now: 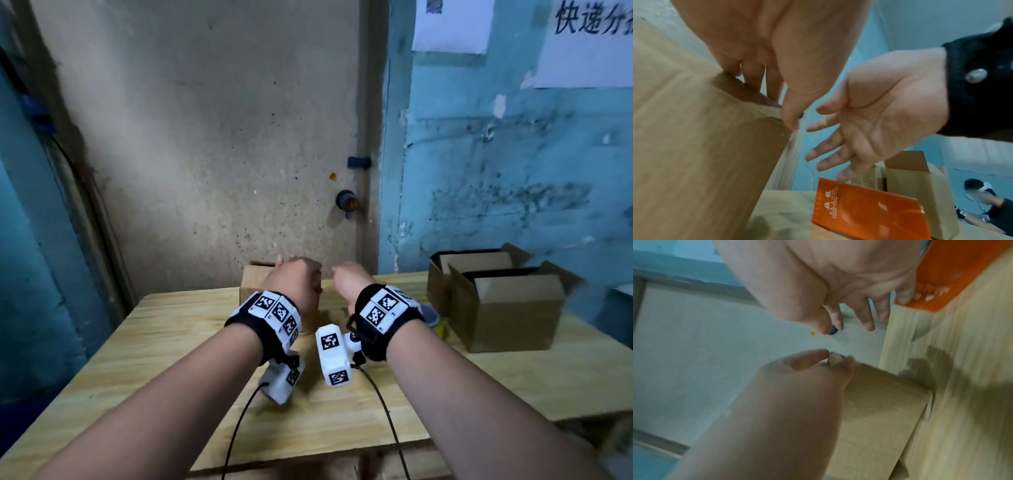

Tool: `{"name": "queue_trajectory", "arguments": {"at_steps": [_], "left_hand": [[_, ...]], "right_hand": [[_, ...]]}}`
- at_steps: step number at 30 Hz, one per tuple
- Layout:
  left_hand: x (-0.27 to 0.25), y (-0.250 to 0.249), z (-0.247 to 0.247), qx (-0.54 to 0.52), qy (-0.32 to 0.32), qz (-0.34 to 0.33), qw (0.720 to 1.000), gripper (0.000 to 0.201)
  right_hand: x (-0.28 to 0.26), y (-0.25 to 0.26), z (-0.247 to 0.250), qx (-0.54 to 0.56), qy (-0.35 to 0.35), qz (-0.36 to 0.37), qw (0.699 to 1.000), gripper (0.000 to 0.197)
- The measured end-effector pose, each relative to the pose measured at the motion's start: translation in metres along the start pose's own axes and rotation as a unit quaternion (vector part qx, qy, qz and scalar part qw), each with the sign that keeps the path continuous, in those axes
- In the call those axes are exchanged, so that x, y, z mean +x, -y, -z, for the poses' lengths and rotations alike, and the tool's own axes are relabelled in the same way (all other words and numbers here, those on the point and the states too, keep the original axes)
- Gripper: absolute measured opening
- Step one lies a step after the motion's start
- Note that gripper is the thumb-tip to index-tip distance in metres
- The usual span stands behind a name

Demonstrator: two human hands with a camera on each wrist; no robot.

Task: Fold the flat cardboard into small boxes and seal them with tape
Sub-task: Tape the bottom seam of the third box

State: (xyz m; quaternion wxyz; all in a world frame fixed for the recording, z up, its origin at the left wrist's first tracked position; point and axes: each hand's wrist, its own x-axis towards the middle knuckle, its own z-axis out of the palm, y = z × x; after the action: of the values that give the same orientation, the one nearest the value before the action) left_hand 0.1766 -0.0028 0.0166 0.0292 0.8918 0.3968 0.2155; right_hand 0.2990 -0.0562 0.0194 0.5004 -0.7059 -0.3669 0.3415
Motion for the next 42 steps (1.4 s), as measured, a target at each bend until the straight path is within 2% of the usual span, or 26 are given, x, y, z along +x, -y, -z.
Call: {"name": "queue_trajectory", "arguments": {"at_steps": [2,4,7,9,11,12,16,18,21,25,27,28,31,33,37,39,42], "left_hand": [[-0.001,-0.003,-0.005,-0.025,-0.039,-0.041,0.998,0.031],[-0.006,-0.013,-0.011,-0.045,-0.047,-0.094,0.993,0.046],[-0.016,-0.028,-0.019,-0.132,-0.065,-0.186,0.971,0.034],[-0.022,-0.032,-0.028,-0.211,-0.045,-0.218,0.952,0.028],[-0.027,-0.034,-0.037,-0.286,0.016,-0.187,0.94,0.029],[-0.029,-0.034,-0.04,-0.312,0.037,-0.161,0.936,0.028],[-0.035,-0.027,-0.049,-0.359,0.051,-0.076,0.929,0.026],[-0.038,-0.024,-0.047,-0.363,0.066,-0.04,0.929,0.042],[-0.042,-0.022,-0.041,-0.381,0.099,0.0,0.919,0.069],[-0.045,-0.025,-0.031,-0.44,0.114,0.044,0.89,0.081],[-0.045,-0.026,-0.03,-0.469,0.108,0.073,0.874,0.085],[-0.041,-0.025,-0.032,-0.493,0.113,0.098,0.857,0.087],[-0.038,-0.031,-0.025,-0.603,0.152,0.167,0.765,0.07],[-0.039,-0.03,-0.019,-0.655,0.187,0.185,0.708,0.056],[-0.043,-0.02,-0.006,-0.691,0.169,0.245,0.659,0.034],[-0.046,-0.013,0.001,-0.697,0.162,0.266,0.646,0.021],[-0.052,-0.002,0.011,-0.691,0.175,0.281,0.642,0.016]], "right_hand": [[-0.002,-0.007,0.012,0.003,-0.05,-0.004,0.999,0.039],[-0.002,-0.023,0.023,-0.014,-0.117,-0.004,0.993,0.043],[-0.003,-0.046,0.037,-0.107,-0.143,-0.041,0.983,0.054],[-0.016,-0.051,0.049,-0.18,-0.145,-0.082,0.969,0.07],[-0.023,-0.06,0.062,-0.238,-0.135,-0.1,0.957,0.084],[-0.024,-0.067,0.069,-0.269,-0.128,-0.102,0.949,0.085],[-0.03,-0.084,0.076,-0.352,-0.104,-0.065,0.928,0.043],[-0.026,-0.089,0.074,-0.364,-0.113,-0.064,0.922,0.042],[-0.026,-0.085,0.072,-0.345,-0.131,-0.063,0.927,0.042],[-0.03,-0.074,0.075,-0.268,-0.135,-0.029,0.954,0.037],[-0.029,-0.071,0.076,-0.2,-0.137,-0.005,0.97,0.045],[-0.029,-0.07,0.077,-0.163,-0.141,0.011,0.976,0.051],[-0.045,-0.067,0.074,-0.086,-0.128,0.064,0.986,0.064],[-0.05,-0.069,0.071,-0.055,-0.115,0.087,0.988,0.074],[-0.049,-0.069,0.063,-0.038,-0.106,0.128,0.985,0.079],[-0.053,-0.064,0.059,-0.024,-0.085,0.16,0.983,0.078],[-0.056,-0.061,0.049,-0.007,-0.058,0.166,0.984,0.078]]}}
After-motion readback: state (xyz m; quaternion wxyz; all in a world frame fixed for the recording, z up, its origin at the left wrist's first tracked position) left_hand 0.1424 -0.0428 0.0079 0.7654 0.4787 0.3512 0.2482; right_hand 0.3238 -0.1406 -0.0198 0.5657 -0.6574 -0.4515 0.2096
